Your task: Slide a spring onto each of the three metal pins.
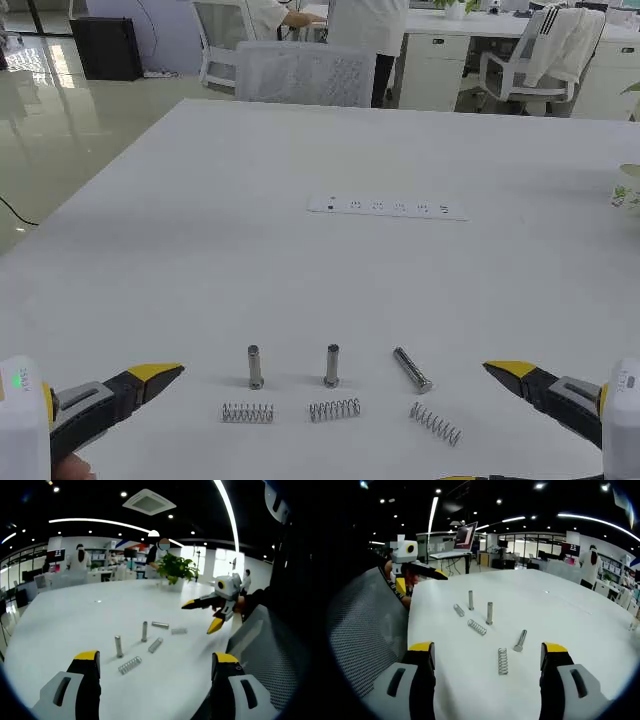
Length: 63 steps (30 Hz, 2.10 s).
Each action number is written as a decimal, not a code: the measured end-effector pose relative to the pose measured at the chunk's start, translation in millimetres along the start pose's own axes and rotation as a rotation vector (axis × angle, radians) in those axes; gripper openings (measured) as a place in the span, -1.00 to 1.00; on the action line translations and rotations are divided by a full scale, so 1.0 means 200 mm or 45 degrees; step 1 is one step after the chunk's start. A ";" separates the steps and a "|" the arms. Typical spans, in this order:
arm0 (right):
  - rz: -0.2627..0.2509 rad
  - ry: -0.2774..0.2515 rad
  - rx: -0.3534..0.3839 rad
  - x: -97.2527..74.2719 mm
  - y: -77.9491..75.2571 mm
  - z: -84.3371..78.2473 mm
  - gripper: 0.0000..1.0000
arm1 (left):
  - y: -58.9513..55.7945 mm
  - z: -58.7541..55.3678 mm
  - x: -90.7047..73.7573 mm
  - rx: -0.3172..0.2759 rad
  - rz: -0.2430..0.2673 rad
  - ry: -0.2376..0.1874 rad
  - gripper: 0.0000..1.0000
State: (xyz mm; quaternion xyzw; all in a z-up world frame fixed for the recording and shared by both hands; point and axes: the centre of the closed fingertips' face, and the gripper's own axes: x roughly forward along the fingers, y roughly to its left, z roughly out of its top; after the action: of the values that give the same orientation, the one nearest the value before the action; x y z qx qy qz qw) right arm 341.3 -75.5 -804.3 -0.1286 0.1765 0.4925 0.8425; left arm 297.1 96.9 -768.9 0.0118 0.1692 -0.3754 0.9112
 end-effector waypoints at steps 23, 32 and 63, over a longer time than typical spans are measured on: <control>0.002 0.007 -0.008 0.00 0.01 0.00 0.72 | -0.02 0.00 0.00 0.004 -0.010 0.000 0.78; -0.011 0.012 -0.003 -0.01 0.01 0.00 0.72 | -0.03 0.01 0.01 0.005 -0.025 -0.001 0.79; -0.095 0.027 0.003 -0.04 0.01 0.03 0.71 | -0.03 0.03 0.00 0.013 -0.085 -0.033 0.81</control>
State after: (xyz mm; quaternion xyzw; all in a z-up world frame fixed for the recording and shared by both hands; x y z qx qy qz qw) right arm 336.3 -78.8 -795.7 -0.1394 0.1810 0.4592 0.8584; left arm 295.5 91.9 -763.9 0.0059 0.1557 -0.4066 0.9002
